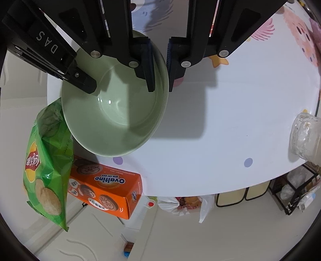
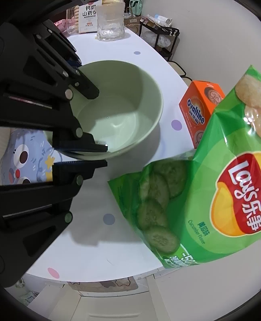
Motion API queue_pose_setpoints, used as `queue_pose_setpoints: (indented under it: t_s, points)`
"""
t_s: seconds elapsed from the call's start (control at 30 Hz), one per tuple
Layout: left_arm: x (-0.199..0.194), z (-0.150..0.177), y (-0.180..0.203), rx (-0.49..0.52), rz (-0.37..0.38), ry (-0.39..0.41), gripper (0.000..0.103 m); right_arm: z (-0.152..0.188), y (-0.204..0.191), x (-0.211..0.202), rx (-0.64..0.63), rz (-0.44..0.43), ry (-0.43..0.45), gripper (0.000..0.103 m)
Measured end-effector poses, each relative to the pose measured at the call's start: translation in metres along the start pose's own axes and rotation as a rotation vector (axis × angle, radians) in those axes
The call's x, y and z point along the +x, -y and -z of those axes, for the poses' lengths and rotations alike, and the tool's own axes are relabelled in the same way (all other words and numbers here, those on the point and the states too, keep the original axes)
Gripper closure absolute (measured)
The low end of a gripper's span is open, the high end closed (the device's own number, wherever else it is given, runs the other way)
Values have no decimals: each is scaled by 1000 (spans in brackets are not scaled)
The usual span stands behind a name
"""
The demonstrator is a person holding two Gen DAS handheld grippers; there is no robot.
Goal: Organize plates and bowls
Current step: 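Close the left tool on the small green bowl rim while the right tool grips it, then lift the small green bowl with both tools and carry it over the large green bowl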
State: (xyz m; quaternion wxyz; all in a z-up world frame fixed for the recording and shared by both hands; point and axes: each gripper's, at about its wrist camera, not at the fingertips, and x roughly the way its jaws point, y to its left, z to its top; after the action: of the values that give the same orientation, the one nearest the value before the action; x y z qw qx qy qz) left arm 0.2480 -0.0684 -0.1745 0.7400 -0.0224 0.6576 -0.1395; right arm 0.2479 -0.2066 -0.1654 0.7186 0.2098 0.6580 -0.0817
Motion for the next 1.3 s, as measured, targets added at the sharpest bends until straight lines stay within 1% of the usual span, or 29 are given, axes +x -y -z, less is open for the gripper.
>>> queue_pose_setpoints:
  t_s: [0.23, 0.5, 0.8, 1.03, 1.3]
  points:
    - [-1, 0, 1, -8, 14, -5, 94, 1, 3, 0, 19, -16, 1, 94]
    - [-1, -1, -3, -6, 15, 2, 94, 5, 5, -4, 5, -20, 2, 94]
    - [-20, 7, -5, -12, 9, 26, 94, 11, 2, -17, -17, -36, 19, 94]
    - [-45, 24, -6, -26, 8, 63, 94, 24, -2, -39, -46, -50, 46, 94]
    - [-67, 54, -2, -37, -1, 88, 94, 54, 2, -60, -85, -57, 65, 94]
